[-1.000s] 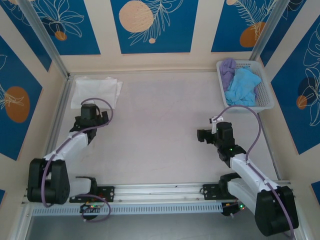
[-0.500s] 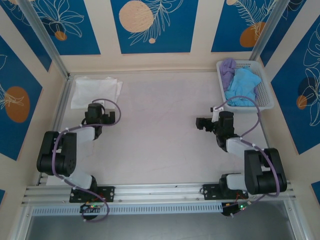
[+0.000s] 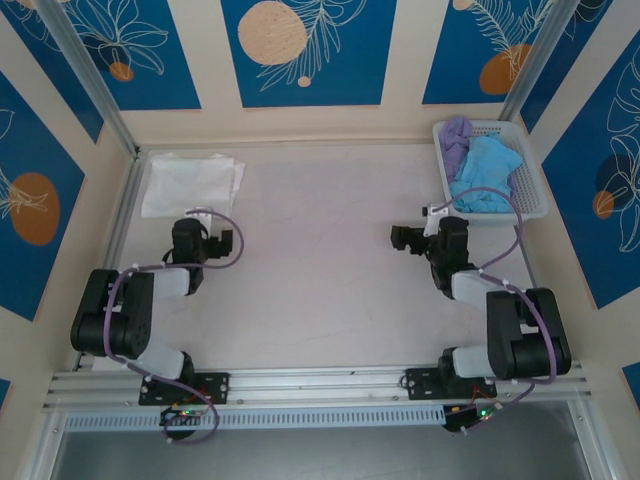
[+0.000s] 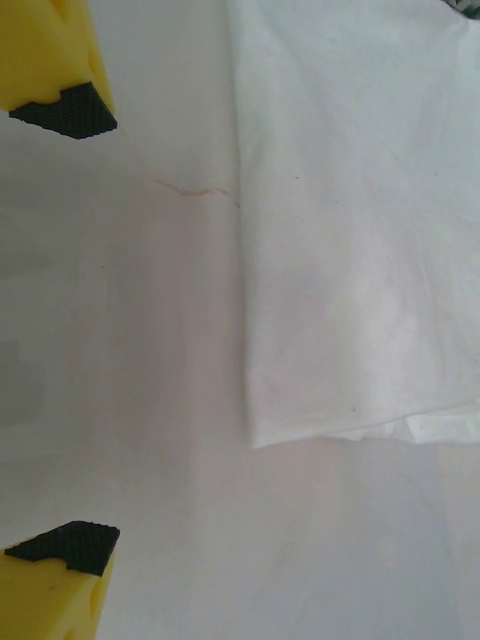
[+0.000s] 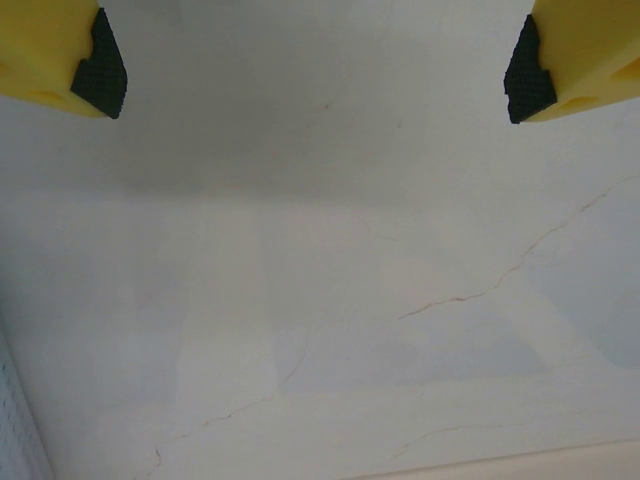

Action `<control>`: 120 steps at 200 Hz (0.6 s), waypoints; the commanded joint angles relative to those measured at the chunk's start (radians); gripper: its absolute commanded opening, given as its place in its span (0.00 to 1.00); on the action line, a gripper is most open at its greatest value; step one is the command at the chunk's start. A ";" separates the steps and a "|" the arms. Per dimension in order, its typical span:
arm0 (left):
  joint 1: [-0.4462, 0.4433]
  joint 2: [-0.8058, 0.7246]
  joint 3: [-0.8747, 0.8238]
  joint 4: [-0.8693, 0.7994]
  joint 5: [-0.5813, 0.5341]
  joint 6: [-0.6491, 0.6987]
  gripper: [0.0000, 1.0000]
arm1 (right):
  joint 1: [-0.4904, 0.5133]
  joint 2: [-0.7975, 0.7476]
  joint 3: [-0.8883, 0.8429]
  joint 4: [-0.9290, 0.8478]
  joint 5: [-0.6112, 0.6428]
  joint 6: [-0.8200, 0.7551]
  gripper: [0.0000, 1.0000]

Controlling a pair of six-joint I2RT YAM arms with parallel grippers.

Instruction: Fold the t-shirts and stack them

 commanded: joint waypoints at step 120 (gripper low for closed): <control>-0.020 0.007 -0.119 0.297 -0.110 -0.022 1.00 | -0.074 0.056 -0.151 0.449 -0.112 -0.043 0.99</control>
